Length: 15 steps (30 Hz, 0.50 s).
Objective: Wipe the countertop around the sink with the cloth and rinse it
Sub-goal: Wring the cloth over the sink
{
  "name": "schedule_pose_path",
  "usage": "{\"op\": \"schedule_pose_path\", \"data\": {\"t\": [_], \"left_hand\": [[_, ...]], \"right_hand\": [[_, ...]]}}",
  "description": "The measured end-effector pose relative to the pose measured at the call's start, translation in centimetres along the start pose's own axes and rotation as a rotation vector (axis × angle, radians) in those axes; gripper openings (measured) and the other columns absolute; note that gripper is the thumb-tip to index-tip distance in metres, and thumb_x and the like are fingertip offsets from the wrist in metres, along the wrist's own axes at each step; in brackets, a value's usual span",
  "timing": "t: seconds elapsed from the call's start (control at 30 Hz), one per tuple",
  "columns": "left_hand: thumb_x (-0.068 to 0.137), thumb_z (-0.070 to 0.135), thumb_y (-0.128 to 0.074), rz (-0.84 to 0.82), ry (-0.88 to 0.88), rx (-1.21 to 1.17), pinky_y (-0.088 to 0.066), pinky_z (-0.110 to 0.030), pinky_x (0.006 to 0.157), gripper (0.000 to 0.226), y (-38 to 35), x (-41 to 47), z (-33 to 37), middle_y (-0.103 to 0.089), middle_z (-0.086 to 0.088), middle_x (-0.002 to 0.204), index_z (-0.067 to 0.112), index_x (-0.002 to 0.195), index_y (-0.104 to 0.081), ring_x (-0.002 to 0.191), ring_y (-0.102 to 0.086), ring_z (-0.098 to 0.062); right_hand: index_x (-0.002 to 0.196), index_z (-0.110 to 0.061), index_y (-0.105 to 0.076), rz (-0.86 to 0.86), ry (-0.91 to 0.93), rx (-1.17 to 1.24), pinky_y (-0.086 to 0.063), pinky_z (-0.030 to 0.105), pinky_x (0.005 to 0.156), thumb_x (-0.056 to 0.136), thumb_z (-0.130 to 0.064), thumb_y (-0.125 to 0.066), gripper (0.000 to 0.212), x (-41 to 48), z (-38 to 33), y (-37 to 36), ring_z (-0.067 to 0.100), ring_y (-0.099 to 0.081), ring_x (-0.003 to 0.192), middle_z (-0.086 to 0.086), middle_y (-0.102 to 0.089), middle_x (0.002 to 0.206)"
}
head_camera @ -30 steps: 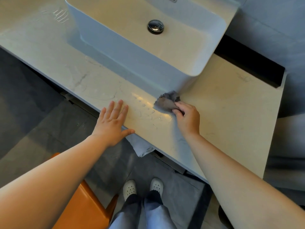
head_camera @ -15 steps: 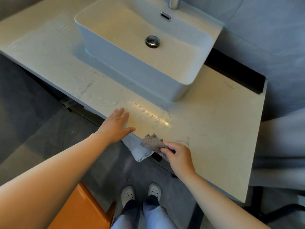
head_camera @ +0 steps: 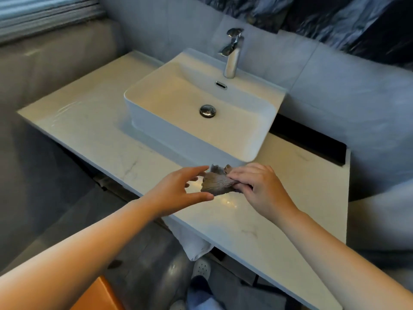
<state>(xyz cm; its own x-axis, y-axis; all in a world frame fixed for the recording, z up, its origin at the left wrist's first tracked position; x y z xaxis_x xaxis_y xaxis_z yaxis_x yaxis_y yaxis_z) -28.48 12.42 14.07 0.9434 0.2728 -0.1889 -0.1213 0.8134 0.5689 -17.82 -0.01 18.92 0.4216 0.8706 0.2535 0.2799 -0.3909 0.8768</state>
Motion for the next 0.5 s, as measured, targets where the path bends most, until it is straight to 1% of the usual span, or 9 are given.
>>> {"op": "schedule_pose_path", "data": {"t": [0.03,0.07,0.17,0.23,0.27,0.3,0.37,0.43,0.5], "left_hand": [[0.068,0.063,-0.066,-0.011,-0.017,-0.002,-0.047,-0.027,0.099,0.080,0.4,0.8,1.0,-0.052,0.018,0.131,0.042,0.140,-0.037,0.117,-0.051,0.000],[0.070,0.059,-0.070,-0.025,-0.028,0.002,-0.048,-0.027,0.098,0.079,0.7,1.7,1.9,-0.052,0.017,0.131,0.041,0.140,-0.037,0.116,-0.051,0.000],[0.072,0.049,-0.076,-0.037,-0.009,0.013,-0.049,-0.026,0.096,0.081,2.2,4.6,3.5,-0.049,0.013,0.132,0.039,0.141,-0.036,0.111,-0.055,-0.005],[0.071,0.038,-0.080,-0.065,0.062,-0.117,-0.054,-0.026,0.087,0.080,3.1,6.7,4.2,-0.053,0.008,0.127,0.038,0.140,-0.038,0.102,-0.063,-0.010],[0.072,0.029,-0.081,-0.104,0.100,-0.224,-0.056,-0.027,0.082,0.074,3.2,7.7,4.5,-0.056,0.003,0.121,0.033,0.136,-0.044,0.096,-0.067,-0.014],[0.074,0.022,-0.080,-0.147,0.128,-0.313,-0.058,-0.030,0.079,0.062,3.2,8.8,4.8,-0.061,-0.002,0.113,0.025,0.130,-0.052,0.090,-0.069,-0.018],[0.079,0.014,-0.076,-0.181,0.155,-0.373,-0.058,-0.035,0.081,0.038,3.8,10.8,5.5,-0.067,-0.012,0.096,0.009,0.114,-0.061,0.083,-0.070,-0.023],[0.082,0.013,-0.073,-0.176,0.175,-0.399,-0.058,-0.036,0.083,0.033,4.6,12.8,5.8,-0.067,-0.014,0.089,0.000,0.110,-0.060,0.082,-0.070,-0.024],[0.083,0.013,-0.071,-0.174,0.184,-0.426,-0.057,-0.034,0.083,0.032,5.0,14.5,5.9,-0.066,-0.013,0.091,-0.001,0.110,-0.060,0.083,-0.070,-0.024]], "right_hand": [[0.100,-0.022,-0.074,0.005,0.029,-0.012,-0.034,0.023,0.080,0.077,-0.017,-0.064,0.025,0.9,-0.1,0.6,0.021,-0.061,0.093,-0.009,-0.072,0.104],[0.100,-0.022,-0.074,0.008,0.059,-0.015,-0.035,0.023,0.080,0.078,-0.017,-0.063,0.025,1.8,-0.2,1.0,0.021,-0.061,0.093,-0.009,-0.072,0.104],[0.101,-0.021,-0.073,0.020,0.157,-0.003,-0.044,0.037,0.078,0.079,-0.017,-0.063,0.024,4.4,-0.1,2.2,0.021,-0.061,0.091,-0.010,-0.071,0.102],[0.101,-0.021,-0.072,0.024,0.185,0.005,-0.045,0.040,0.079,0.080,-0.017,-0.063,0.024,6.2,0.6,3.1,0.020,-0.060,0.091,-0.010,-0.072,0.102],[0.102,-0.021,-0.072,0.026,0.187,0.010,-0.045,0.041,0.080,0.080,-0.018,-0.063,0.024,7.2,1.2,3.4,0.020,-0.060,0.092,-0.010,-0.071,0.102],[0.102,-0.022,-0.072,0.020,0.185,0.017,-0.045,0.041,0.081,0.081,-0.018,-0.062,0.024,8.1,2.0,3.7,0.018,-0.059,0.092,-0.011,-0.071,0.102],[0.104,-0.023,-0.071,0.002,0.184,0.042,-0.044,0.041,0.083,0.083,-0.020,-0.061,0.024,9.7,3.4,4.0,0.015,-0.059,0.094,-0.013,-0.070,0.102],[0.108,-0.022,-0.070,0.029,0.157,0.085,-0.046,0.040,0.087,0.084,-0.022,-0.063,0.025,11.1,5.1,4.6,0.013,-0.059,0.098,-0.012,-0.069,0.105],[0.116,-0.019,-0.067,0.092,0.044,0.142,-0.045,0.036,0.096,0.084,-0.026,-0.067,0.033,11.8,7.6,5.3,0.009,-0.054,0.108,-0.009,-0.065,0.115]]}}
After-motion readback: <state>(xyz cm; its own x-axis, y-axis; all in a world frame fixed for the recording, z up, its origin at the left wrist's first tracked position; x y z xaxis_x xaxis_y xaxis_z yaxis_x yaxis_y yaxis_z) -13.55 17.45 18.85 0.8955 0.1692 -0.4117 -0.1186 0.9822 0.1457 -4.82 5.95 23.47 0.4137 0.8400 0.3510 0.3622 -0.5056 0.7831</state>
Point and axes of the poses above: each hand's wrist, its own x-axis towards the middle knuckle, its own y-axis out of the back of the hand, z = x × y, the point moved 9 cm from there along x, towards the middle knuckle
